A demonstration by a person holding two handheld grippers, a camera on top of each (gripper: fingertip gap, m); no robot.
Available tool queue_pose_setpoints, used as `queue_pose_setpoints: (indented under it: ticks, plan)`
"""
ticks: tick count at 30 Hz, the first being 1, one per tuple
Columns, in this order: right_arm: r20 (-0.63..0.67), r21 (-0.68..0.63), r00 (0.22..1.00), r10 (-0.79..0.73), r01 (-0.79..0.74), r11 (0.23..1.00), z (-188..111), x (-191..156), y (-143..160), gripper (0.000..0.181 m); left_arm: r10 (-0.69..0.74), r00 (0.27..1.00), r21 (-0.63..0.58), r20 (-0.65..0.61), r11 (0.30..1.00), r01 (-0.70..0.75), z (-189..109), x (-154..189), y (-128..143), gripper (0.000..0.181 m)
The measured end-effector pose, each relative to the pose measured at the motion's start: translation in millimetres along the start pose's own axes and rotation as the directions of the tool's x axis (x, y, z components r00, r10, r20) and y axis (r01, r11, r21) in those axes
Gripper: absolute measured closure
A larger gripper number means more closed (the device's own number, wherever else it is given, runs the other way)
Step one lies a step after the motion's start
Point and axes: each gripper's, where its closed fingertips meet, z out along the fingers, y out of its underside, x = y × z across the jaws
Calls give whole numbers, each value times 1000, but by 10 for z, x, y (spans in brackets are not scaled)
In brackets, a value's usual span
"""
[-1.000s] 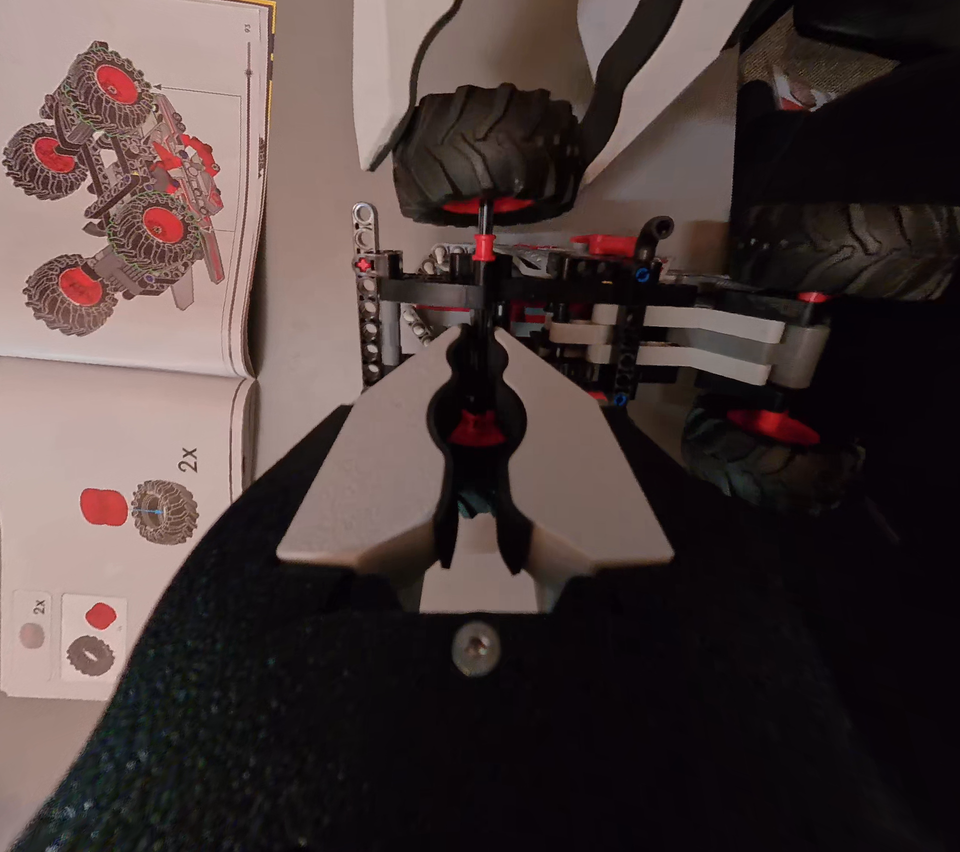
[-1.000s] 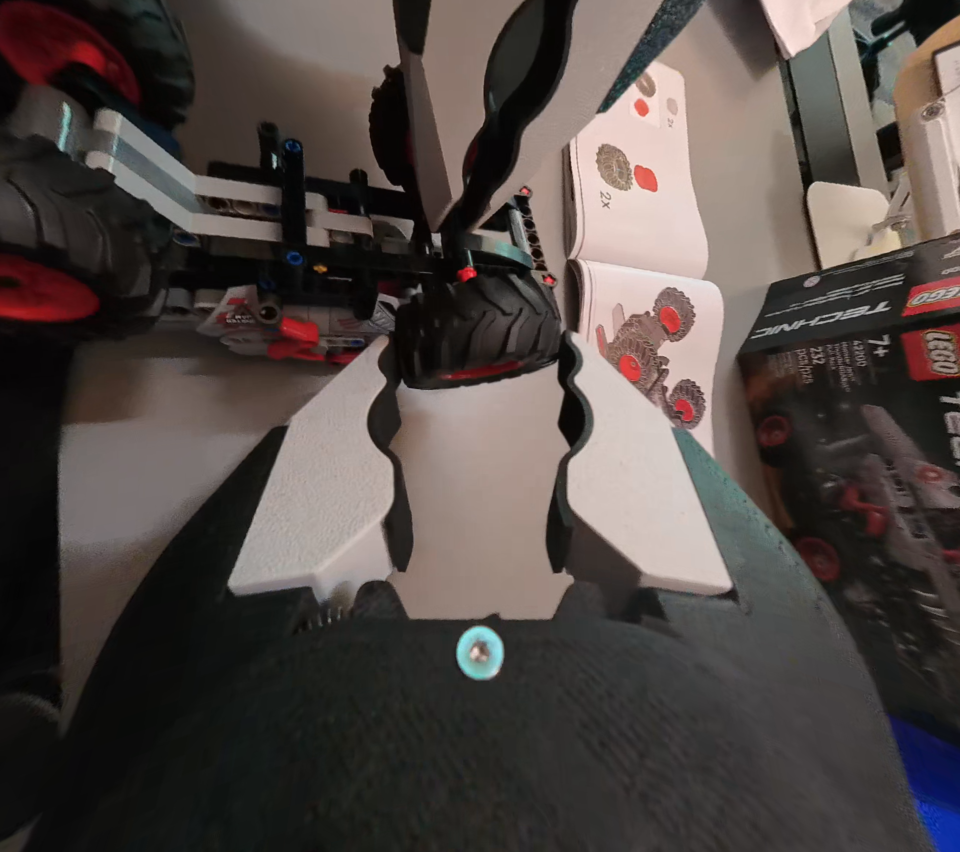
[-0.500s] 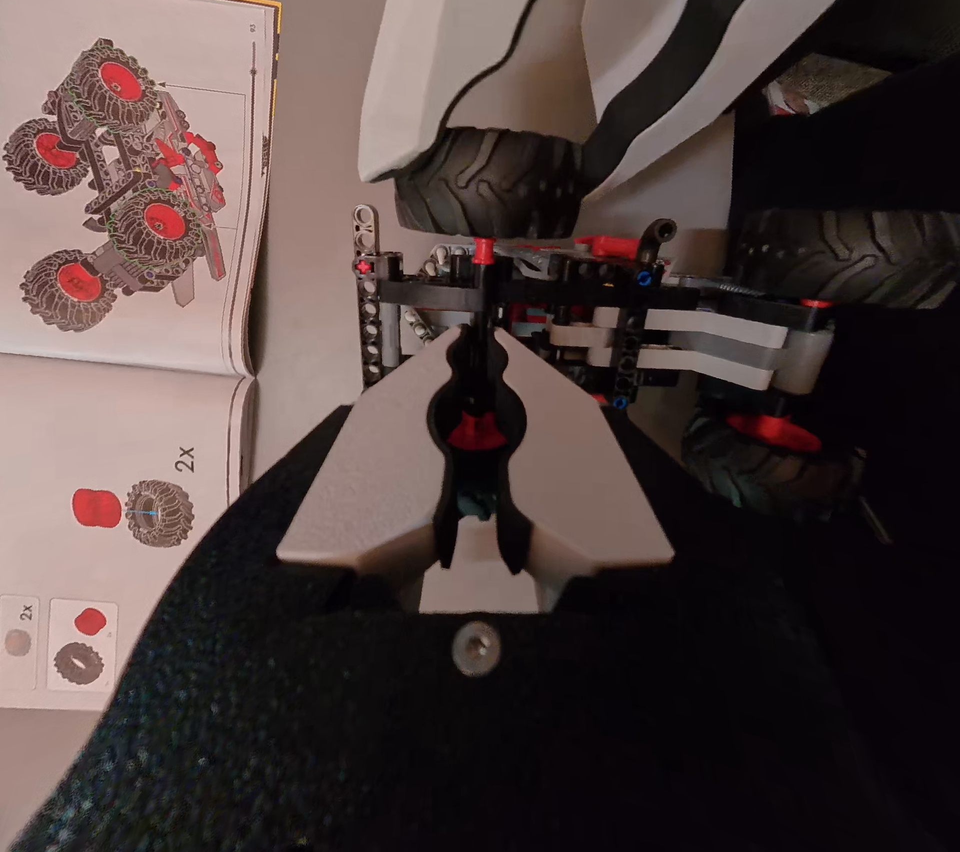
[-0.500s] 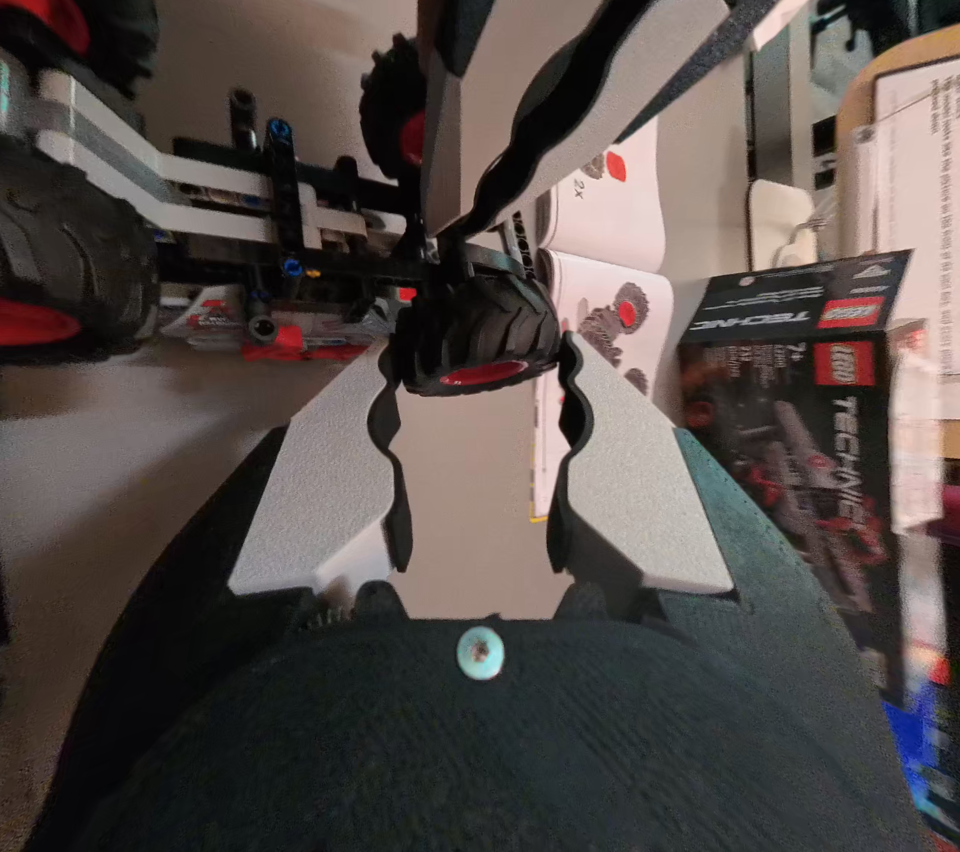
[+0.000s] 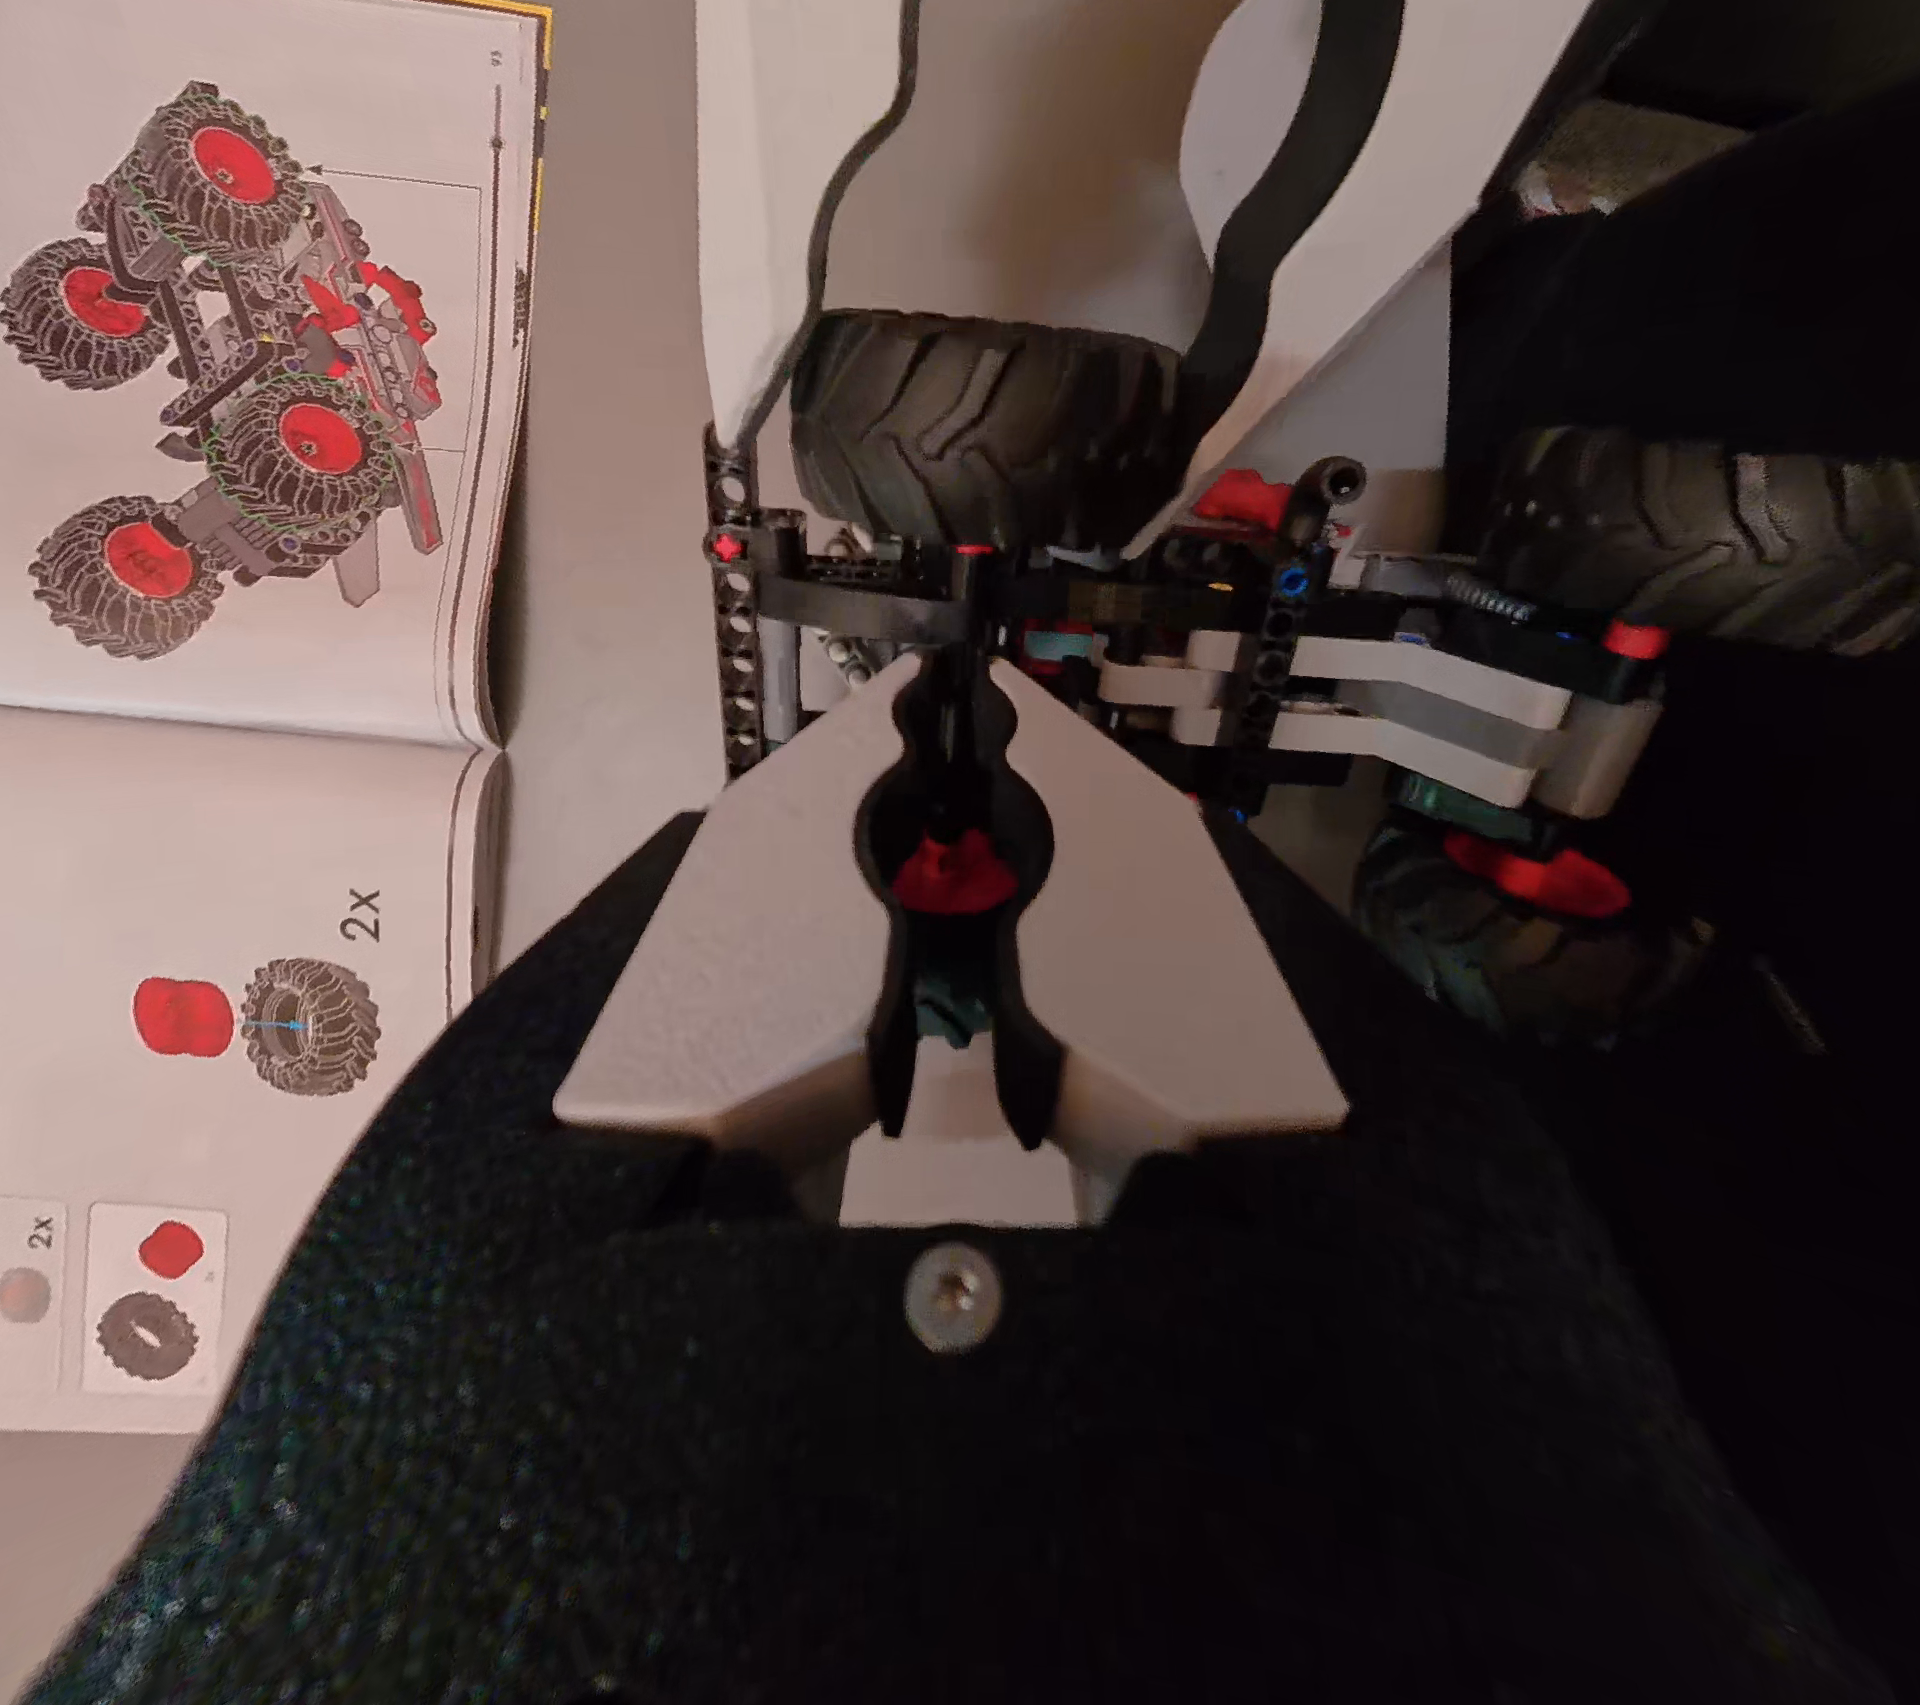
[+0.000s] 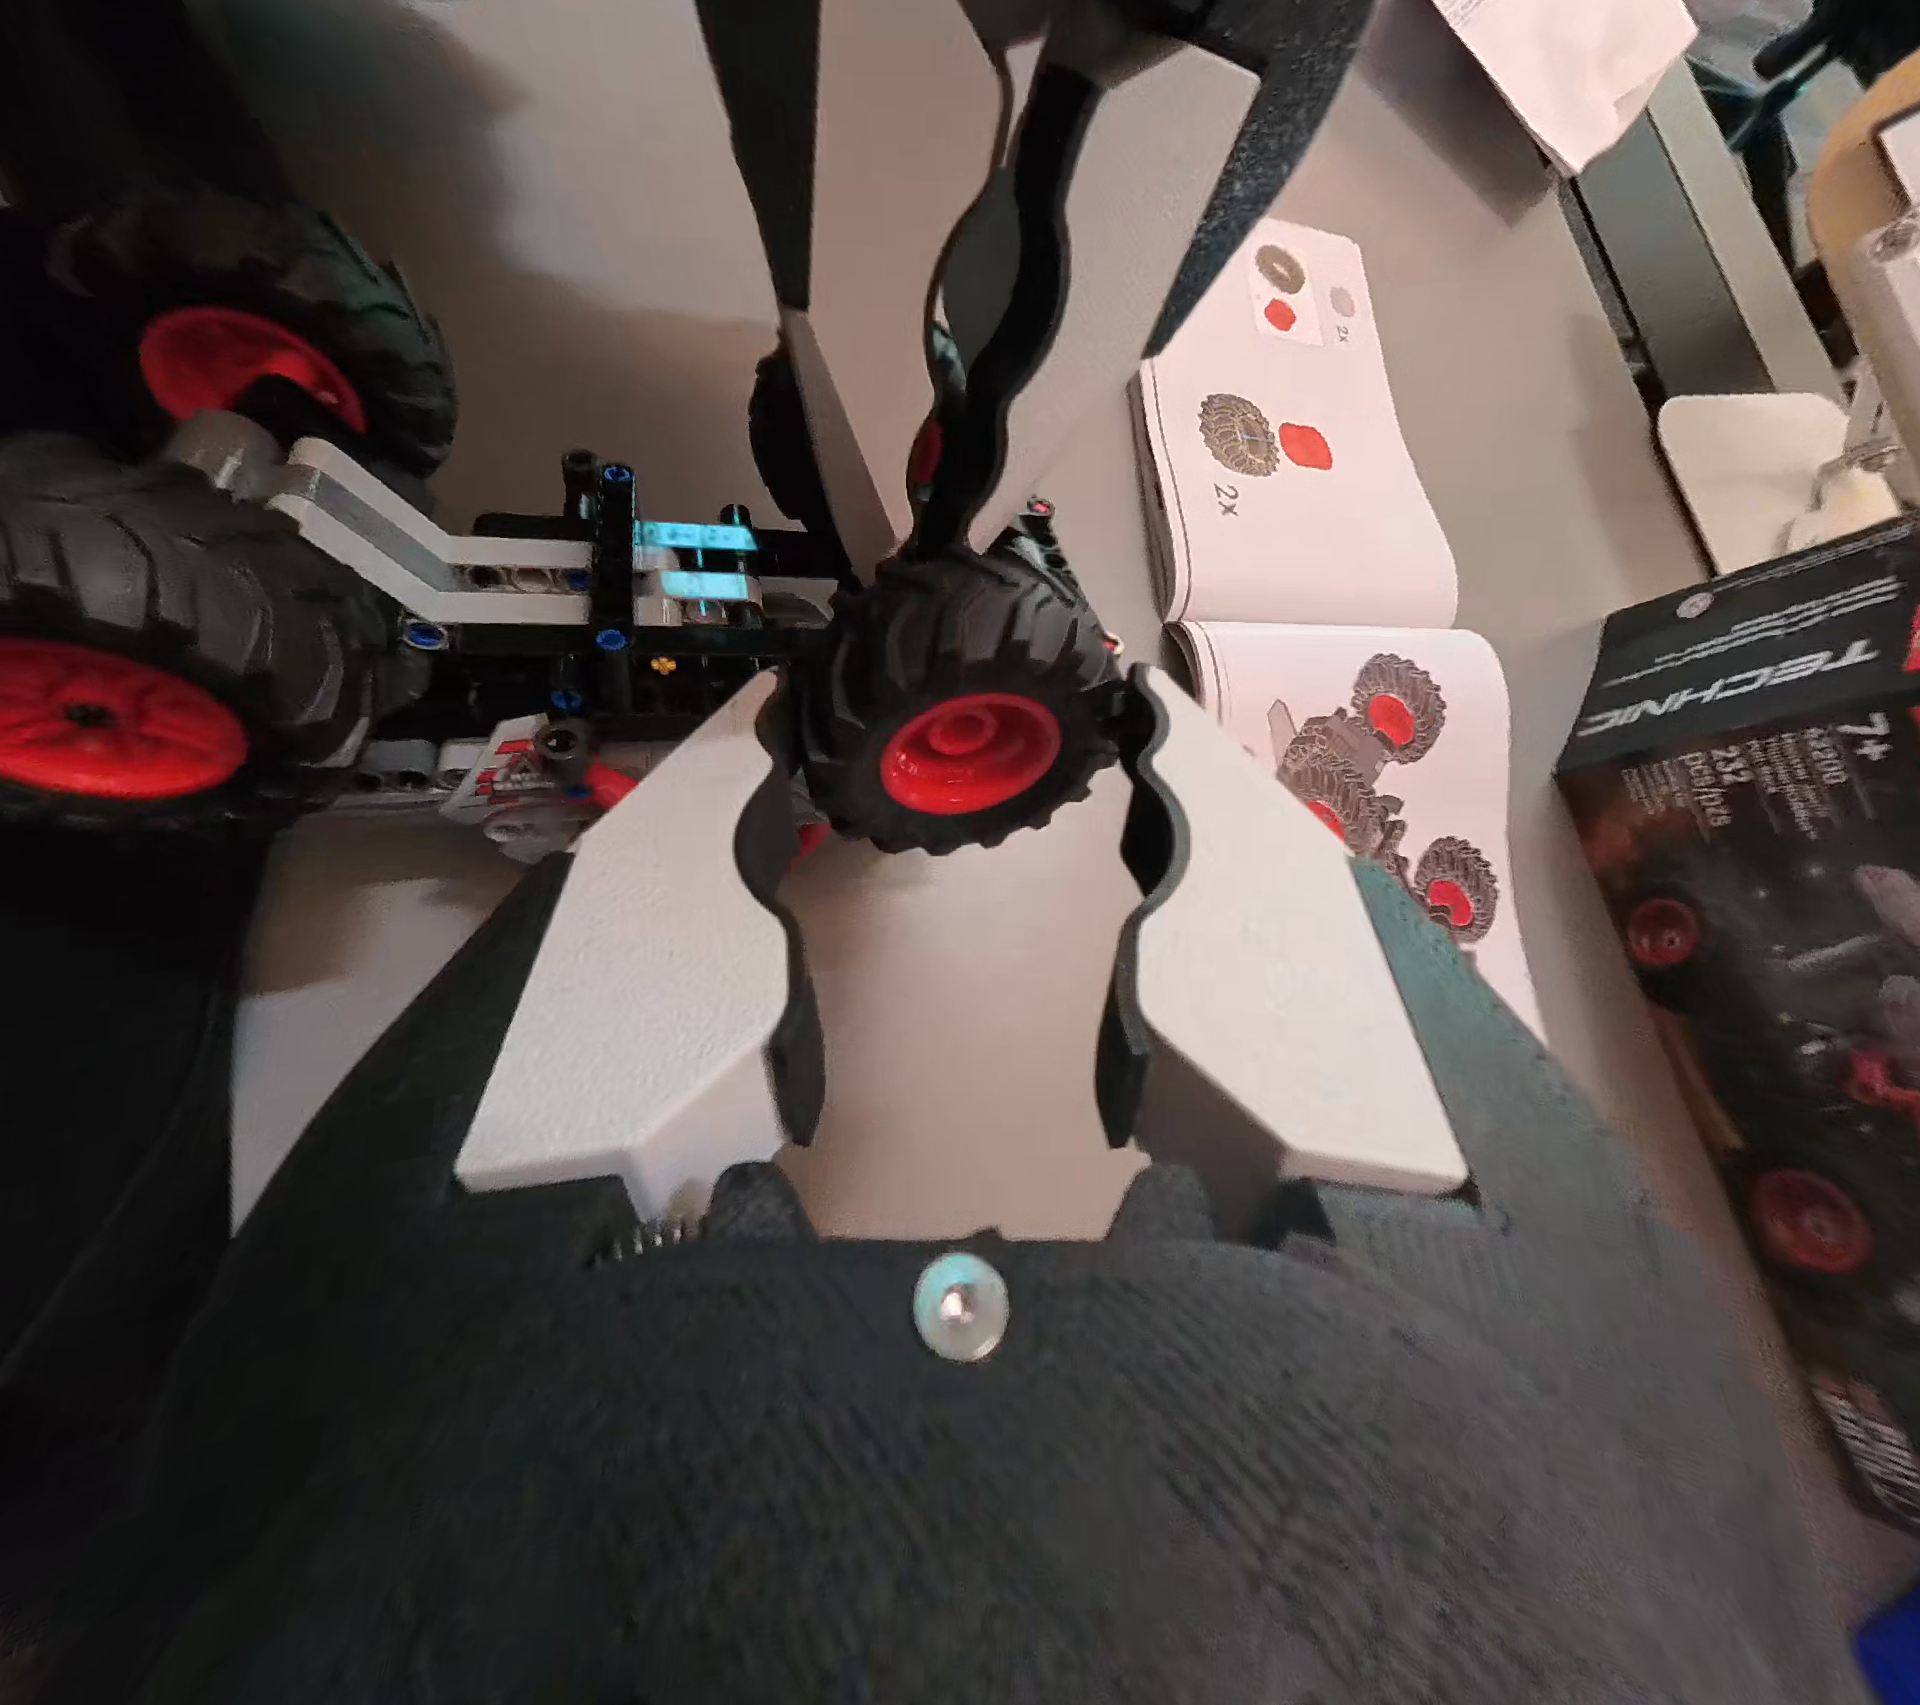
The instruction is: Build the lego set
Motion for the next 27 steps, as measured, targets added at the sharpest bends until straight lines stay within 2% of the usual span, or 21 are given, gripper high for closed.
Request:
queue_pose_setpoints:
  ticks: [2,4,7,11,14,17,19,21,25,27]
  plan:
    - [-13,-8,999,-40,40,999,-7,5,18,119,16,1000,8,-11,1000,-16,-4,2,5,179]
    - [-5,17,1000,-4,4,1000,-24,11,50,119,49,998,69,-33,997,-46,-2,3,-23,178]
    - [-34,22,999,17,-16,1000,-51,35,121,119,52,996,263,-77,964,-30,-153,22,-164,168]
    - [-36,90,996,80,-77,993,-78,47,167,119,107,994,577,15,811,-96,-562,-47,-233,152]
    - [-9,164,995,103,-100,981,-107,40,158,119,92,995,692,47,715,-99,-617,-54,-118,143]
    - [3,210,997,82,-81,974,-150,42,136,117,96,995,714,36,694,-92,-463,7,5,137]
    - [-6,199,998,58,-56,979,-155,60,160,115,87,993,710,84,693,-121,-370,-32,52,124]
    - [-9,160,1000,27,-25,987,-135,57,215,115,91,990,716,108,684,-141,-332,-50,72,119]
    - [-24,113,1000,-10,13,994,-87,61,316,118,99,982,628,161,757,-180,-123,-148,205,118]
    - [-18,126,1000,-3,6,992,-88,52,313,118,116,979,627,170,754,-198,-95,-128,191,124]
